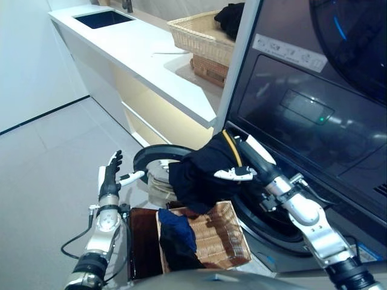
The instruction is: Pick up the clothes and place them into the washing machine
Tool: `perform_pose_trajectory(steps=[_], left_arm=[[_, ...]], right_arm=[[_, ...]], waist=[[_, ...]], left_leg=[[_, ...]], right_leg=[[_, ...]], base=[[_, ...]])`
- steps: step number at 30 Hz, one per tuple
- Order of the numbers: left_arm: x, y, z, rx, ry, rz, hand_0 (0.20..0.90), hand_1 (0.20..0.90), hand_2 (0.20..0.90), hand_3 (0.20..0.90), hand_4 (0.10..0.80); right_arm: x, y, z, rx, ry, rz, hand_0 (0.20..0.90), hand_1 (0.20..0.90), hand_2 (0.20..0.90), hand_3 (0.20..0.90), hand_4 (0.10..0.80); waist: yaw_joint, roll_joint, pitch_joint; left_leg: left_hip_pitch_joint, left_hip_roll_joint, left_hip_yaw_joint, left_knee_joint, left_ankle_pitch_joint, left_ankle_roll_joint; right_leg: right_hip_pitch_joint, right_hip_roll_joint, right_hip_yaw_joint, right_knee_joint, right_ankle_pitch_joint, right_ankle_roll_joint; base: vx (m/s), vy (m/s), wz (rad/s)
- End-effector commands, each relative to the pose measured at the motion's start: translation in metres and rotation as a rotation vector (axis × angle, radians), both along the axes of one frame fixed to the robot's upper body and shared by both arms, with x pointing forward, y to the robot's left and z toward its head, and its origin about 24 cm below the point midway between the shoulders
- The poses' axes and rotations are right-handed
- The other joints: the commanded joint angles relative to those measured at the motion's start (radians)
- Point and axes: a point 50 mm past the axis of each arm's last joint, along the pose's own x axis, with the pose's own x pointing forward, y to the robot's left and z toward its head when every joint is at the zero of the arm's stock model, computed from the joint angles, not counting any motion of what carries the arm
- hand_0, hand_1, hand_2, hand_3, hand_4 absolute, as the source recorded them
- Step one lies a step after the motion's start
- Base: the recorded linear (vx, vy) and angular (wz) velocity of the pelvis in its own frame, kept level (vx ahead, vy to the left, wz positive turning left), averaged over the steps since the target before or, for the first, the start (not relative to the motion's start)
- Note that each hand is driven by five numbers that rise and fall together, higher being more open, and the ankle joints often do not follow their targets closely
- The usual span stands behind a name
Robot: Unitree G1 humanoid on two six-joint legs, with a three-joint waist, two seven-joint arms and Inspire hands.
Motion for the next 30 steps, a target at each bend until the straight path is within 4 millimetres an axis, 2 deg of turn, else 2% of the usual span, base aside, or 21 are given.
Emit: perform_pose_trajectory(steps=[1, 7, 17, 23, 30], left_arm=[[0.035, 0.008, 0.042, 0.07, -0.209, -0.048, 0.9, 0.9, 0.9, 0.9, 0.8], [0.037, 0.003, 0.042, 0.071, -0.212, -0.078, 0.9, 0.9, 0.9, 0.9, 0.8], [0.042, -0.012, 0.049, 0.149, -0.224, -0.224, 0.9, 0.9, 0.9, 0.9, 0.8], [0.041, -0.021, 0.045, 0.135, -0.2, -0.303, 0.9, 0.9, 0.9, 0.9, 0.8], [0.042, -0.038, 0.041, 0.137, -0.18, -0.41, 0.9, 0.9, 0.9, 0.9, 0.8]], right_arm=[[-0.002, -0.002, 0.05, 0.203, -0.261, 0.017, 0.2, 0.2, 0.2, 0.2, 0.3], [0.001, 0.006, 0.056, 0.245, -0.279, 0.058, 0.2, 0.2, 0.2, 0.2, 0.3], [0.014, 0.018, 0.059, 0.304, -0.271, 0.106, 0.2, 0.2, 0.2, 0.2, 0.3], [0.023, 0.021, 0.055, 0.29, -0.229, 0.116, 0.2, 0.2, 0.2, 0.2, 0.3], [0.035, 0.027, 0.066, 0.287, -0.265, 0.128, 0.2, 0.2, 0.2, 0.2, 0.3]], waist=[[0.018, -0.038, -0.093], [0.023, -0.036, -0.095], [0.037, -0.036, -0.095], [0.046, -0.039, -0.094], [0.051, -0.041, -0.093]], left_leg=[[0.028, -0.02, 0.013, -0.004, -0.066, -0.045], [0.029, -0.02, 0.014, -0.005, -0.068, -0.045], [0.031, -0.019, 0.008, -0.006, -0.068, -0.046], [0.031, -0.02, 0.007, -0.006, -0.069, -0.045], [0.033, -0.02, 0.004, -0.006, -0.07, -0.044]], right_leg=[[-0.025, 0.009, -0.046, 0.027, -0.022, 0.018], [-0.023, 0.009, -0.046, 0.024, -0.022, 0.018], [-0.015, 0.008, -0.052, 0.02, -0.026, 0.017], [-0.012, 0.007, -0.054, 0.018, -0.025, 0.016], [-0.01, 0.005, -0.055, 0.017, -0.026, 0.017]], base=[[0.0, 0.0, 0.0], [0.0, 0.0, 0.0], [0.002, 0.0, 0.01], [0.005, 0.005, 0.03], [0.005, 0.002, 0.01]])
